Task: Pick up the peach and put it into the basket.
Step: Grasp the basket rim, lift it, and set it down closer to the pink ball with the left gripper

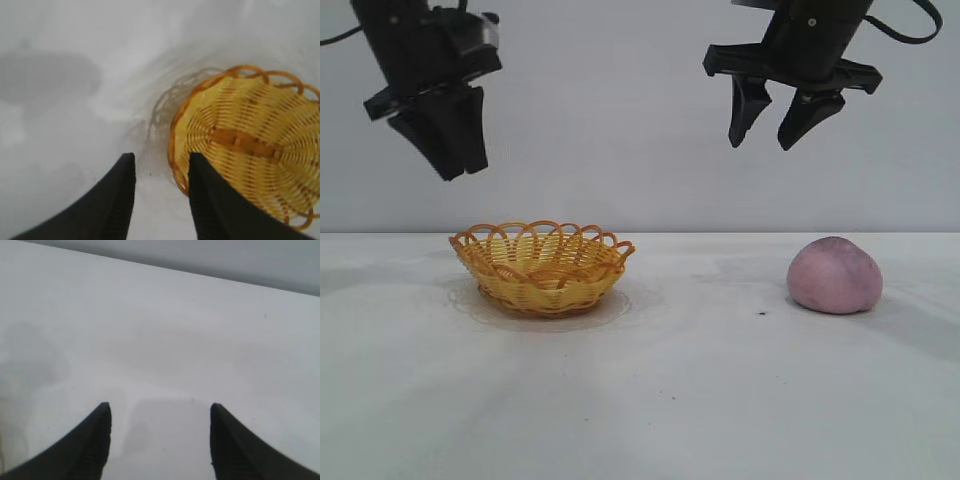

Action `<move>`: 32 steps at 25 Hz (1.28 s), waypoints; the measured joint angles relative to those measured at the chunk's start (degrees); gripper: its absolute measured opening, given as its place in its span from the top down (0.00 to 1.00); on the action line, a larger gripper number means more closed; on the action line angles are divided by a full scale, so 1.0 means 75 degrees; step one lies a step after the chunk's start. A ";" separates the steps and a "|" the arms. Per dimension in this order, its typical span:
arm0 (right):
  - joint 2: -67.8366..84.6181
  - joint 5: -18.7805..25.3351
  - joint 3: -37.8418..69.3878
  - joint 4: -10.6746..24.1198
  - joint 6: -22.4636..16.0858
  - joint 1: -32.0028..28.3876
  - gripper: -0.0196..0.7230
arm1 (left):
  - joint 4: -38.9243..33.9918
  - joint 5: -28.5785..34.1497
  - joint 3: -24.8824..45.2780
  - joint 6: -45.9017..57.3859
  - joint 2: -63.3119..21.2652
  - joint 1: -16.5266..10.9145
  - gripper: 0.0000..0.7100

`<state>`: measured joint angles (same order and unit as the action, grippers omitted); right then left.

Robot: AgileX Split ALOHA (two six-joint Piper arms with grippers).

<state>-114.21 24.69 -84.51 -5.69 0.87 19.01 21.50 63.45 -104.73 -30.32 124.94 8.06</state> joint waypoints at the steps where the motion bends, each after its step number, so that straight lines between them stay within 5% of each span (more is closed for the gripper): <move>1: 0.0000 0.0011 0.0000 -0.0014 0.0000 0.0000 0.41 | 0.0015 0.0025 0.0000 -0.0042 0.0033 0.0000 0.67; 24: 0.0000 0.0022 0.0000 -0.0030 0.0000 0.0000 0.41 | 0.0715 -0.0156 -0.0012 -0.0275 0.1033 0.0000 0.67; 29: 0.0000 0.0012 0.0000 -0.0041 0.0000 0.0000 0.41 | 0.1073 -0.0120 -0.0012 -0.0312 0.1101 0.0000 1.00; 32: 0.0000 0.0028 0.0000 -0.0045 0.0000 0.0000 0.41 | 0.1796 -0.0100 0.0017 -0.0312 0.1086 -0.0046 1.00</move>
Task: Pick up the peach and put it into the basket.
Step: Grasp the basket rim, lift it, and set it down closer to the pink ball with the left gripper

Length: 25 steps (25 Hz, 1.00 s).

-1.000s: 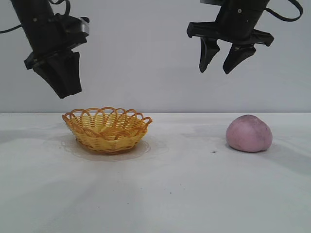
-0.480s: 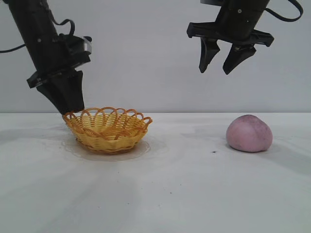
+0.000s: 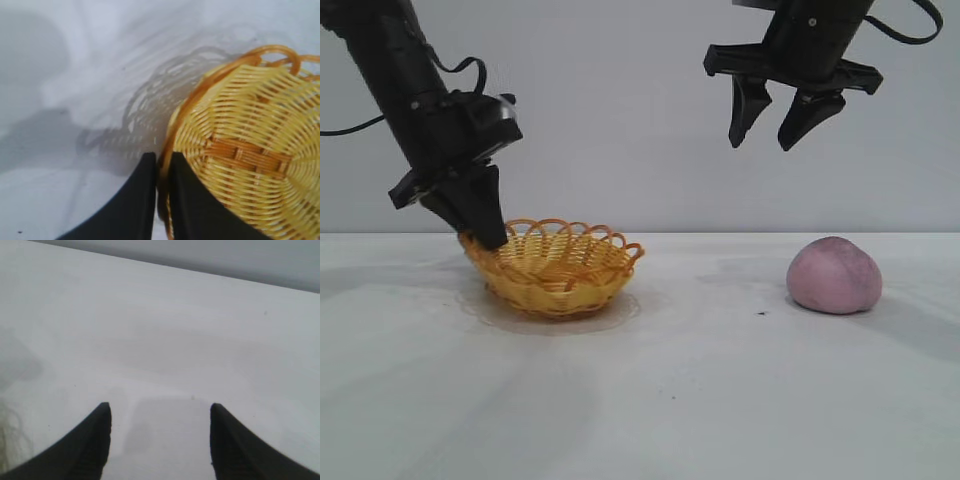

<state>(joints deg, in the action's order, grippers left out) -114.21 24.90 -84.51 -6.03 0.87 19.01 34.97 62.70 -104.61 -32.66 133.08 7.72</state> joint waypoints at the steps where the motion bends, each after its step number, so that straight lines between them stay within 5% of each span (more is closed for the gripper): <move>1: 0.0000 0.0076 0.0000 0.0000 0.0000 0.0000 0.41 | 0.0318 0.0000 0.0050 0.0000 -0.0037 -0.0012 1.00; 5: 0.0000 0.0534 0.0000 0.0000 0.0000 0.0000 0.41 | 0.1026 -0.0107 0.0455 0.0014 -0.0441 -0.0017 1.00; 8: 0.0030 0.0746 0.0000 0.0000 0.0000 0.0000 0.41 | 0.1557 -0.0999 0.1351 0.0118 -0.1042 -0.0017 1.00; 17: 0.0282 0.1011 0.0000 0.0000 0.0014 0.0000 0.41 | 0.5756 -0.3624 0.5198 -0.2048 -0.2857 0.0407 1.00; 25: 0.0350 0.1206 0.0000 0.0000 0.0027 0.0000 0.41 | 0.7465 -0.4213 0.6788 -0.2748 -0.2906 0.0524 1.00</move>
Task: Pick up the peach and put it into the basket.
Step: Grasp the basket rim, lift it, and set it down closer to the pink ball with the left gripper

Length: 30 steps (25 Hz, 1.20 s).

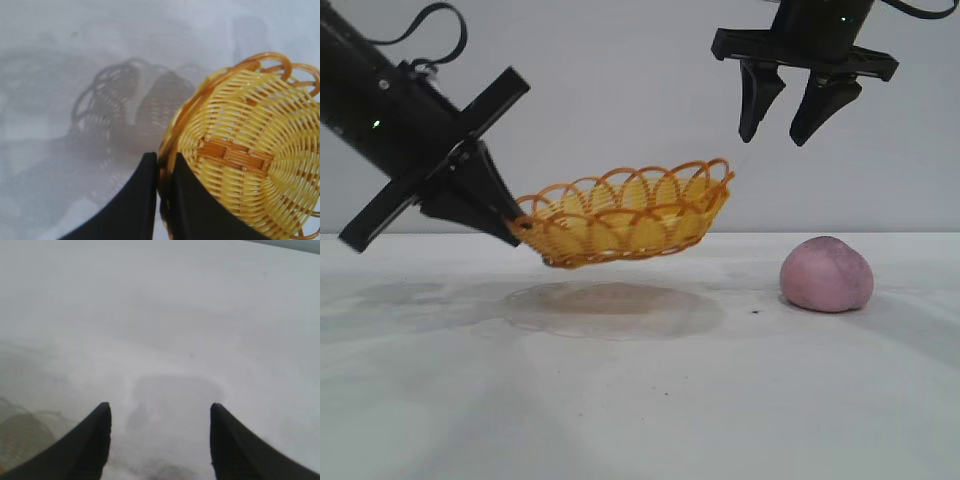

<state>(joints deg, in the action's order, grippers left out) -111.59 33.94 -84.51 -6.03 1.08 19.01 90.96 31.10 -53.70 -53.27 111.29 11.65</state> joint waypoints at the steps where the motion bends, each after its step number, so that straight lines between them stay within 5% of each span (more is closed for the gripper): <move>1: 0.0000 0.0019 0.0000 0.0000 0.0000 0.0000 0.41 | 0.0156 -0.0092 0.0150 0.0000 0.0000 0.0000 1.00; 6: 0.0000 0.0038 0.0000 0.0000 0.0000 0.0000 0.41 | 0.0382 -0.0320 0.0576 -0.0047 0.0000 0.0000 1.00; 12: 0.0000 0.0038 0.0000 0.0000 0.0000 0.0000 0.41 | 0.0426 -0.0364 0.0580 -0.0059 -0.0044 0.0000 0.65; 18: 0.0000 0.0038 0.0000 0.0000 0.0000 0.0014 0.41 | 0.0184 -0.0157 0.0592 -0.0059 -0.0152 0.0000 0.60; 30: 0.0017 0.0731 0.0000 0.0000 0.0028 0.0014 0.41 | -0.4169 -0.1683 0.0629 0.0637 -0.2337 0.0000 0.60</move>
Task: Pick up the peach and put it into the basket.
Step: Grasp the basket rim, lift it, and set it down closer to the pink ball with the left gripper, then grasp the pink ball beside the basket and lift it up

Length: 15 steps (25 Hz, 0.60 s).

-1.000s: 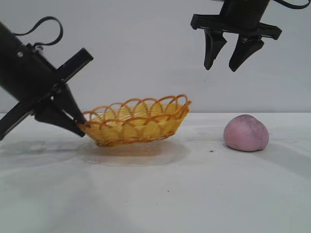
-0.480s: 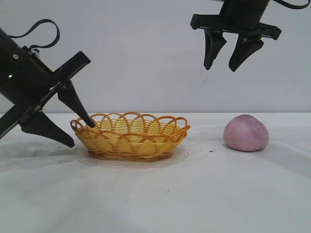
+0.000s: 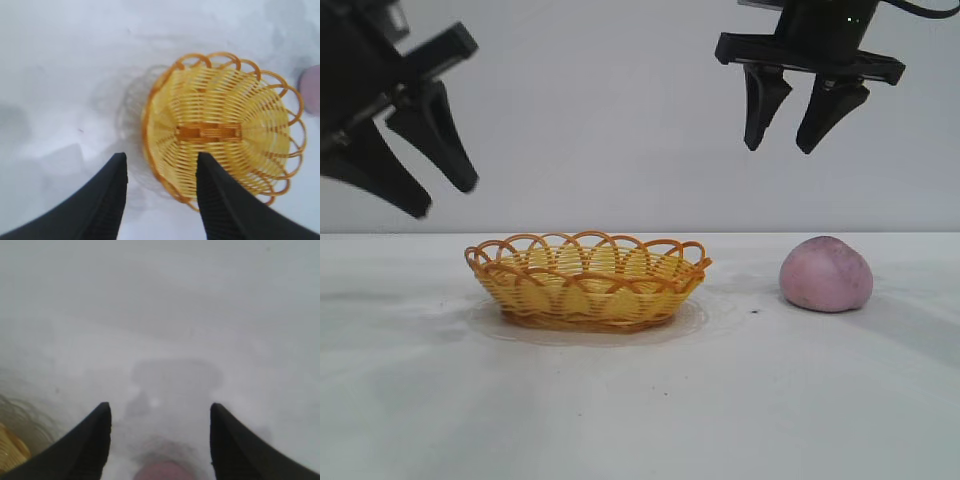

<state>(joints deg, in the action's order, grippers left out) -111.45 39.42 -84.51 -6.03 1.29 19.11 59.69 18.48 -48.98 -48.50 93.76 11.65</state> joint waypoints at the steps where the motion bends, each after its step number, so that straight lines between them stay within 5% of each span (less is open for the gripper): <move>1: 0.0000 0.0087 0.0000 0.0000 0.0000 0.0000 0.41 | -0.0231 -0.0237 0.0017 0.0018 -0.0150 0.0000 0.60; 4: 0.0000 0.0315 0.0000 0.0000 0.0000 0.0000 0.41 | -0.1027 -0.0971 0.0017 0.0047 -0.0459 0.0000 0.60; 8: 0.0000 0.0437 0.0000 0.0048 0.0008 0.0000 0.41 | -0.1708 -0.0926 0.0023 0.0367 -0.0688 -0.0138 0.60; 14: 0.0000 0.0404 0.0000 0.0074 0.0017 0.0000 0.41 | -0.4386 0.0182 0.0023 0.2310 -0.1053 -0.1649 0.60; 15: 0.0000 0.0373 0.0000 0.0074 0.0017 0.0000 0.41 | -0.4386 0.0182 0.0023 0.2310 -0.1053 -0.1649 0.60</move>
<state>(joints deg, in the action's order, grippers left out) -111.45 42.22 -84.51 -5.48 1.41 19.11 26.79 19.84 -48.81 -31.18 85.86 -0.72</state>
